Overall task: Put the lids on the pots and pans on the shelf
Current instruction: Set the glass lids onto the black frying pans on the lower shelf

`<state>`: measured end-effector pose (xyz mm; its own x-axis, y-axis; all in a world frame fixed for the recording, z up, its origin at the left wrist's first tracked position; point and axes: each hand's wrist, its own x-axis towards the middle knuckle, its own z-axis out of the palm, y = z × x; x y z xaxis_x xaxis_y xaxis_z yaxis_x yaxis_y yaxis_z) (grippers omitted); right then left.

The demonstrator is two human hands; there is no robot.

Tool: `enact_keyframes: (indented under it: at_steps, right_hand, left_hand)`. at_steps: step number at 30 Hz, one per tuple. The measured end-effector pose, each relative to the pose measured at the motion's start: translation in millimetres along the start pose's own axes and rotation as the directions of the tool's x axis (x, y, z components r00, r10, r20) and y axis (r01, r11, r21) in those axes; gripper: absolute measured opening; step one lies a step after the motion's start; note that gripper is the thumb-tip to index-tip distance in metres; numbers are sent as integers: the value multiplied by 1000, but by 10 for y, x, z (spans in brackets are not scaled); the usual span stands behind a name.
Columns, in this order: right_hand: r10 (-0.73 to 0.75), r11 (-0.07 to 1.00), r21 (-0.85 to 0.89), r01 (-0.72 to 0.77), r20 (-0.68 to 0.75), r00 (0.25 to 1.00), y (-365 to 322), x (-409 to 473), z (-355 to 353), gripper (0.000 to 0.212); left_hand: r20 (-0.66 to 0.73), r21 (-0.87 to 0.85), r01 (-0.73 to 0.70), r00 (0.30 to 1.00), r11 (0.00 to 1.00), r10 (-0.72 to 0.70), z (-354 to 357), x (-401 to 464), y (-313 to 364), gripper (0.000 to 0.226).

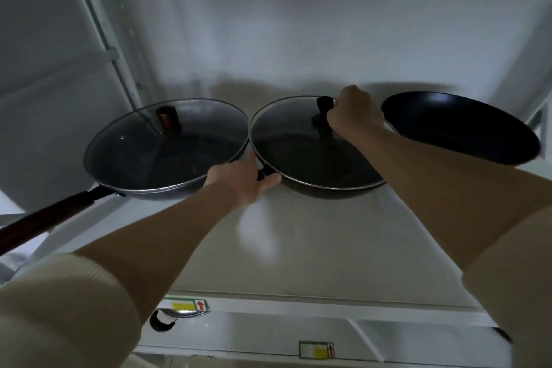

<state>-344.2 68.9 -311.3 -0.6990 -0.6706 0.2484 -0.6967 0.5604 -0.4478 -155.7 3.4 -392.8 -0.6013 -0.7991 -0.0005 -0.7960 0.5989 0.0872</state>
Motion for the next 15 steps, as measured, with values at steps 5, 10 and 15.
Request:
enact_keyframes:
  at_steps: [5, 10, 15]
  right_hand:
    - [-84, 994, -68, 84, 0, 996, 48, 31, 38, 21]
    - [-121, 987, -108, 120, 2, 993, 88, 56, 9, 16]
    - [-135, 985, -115, 132, -16, 991, 133, 58, 8, 8]
  left_hand:
    - [-35, 18, 56, 998, 998, -55, 20, 69, 7, 75]
    - [-32, 31, 45, 999, 999, -44, 77, 53, 38, 78]
    - [1, -36, 21, 1000, 999, -21, 40, 42, 55, 73]
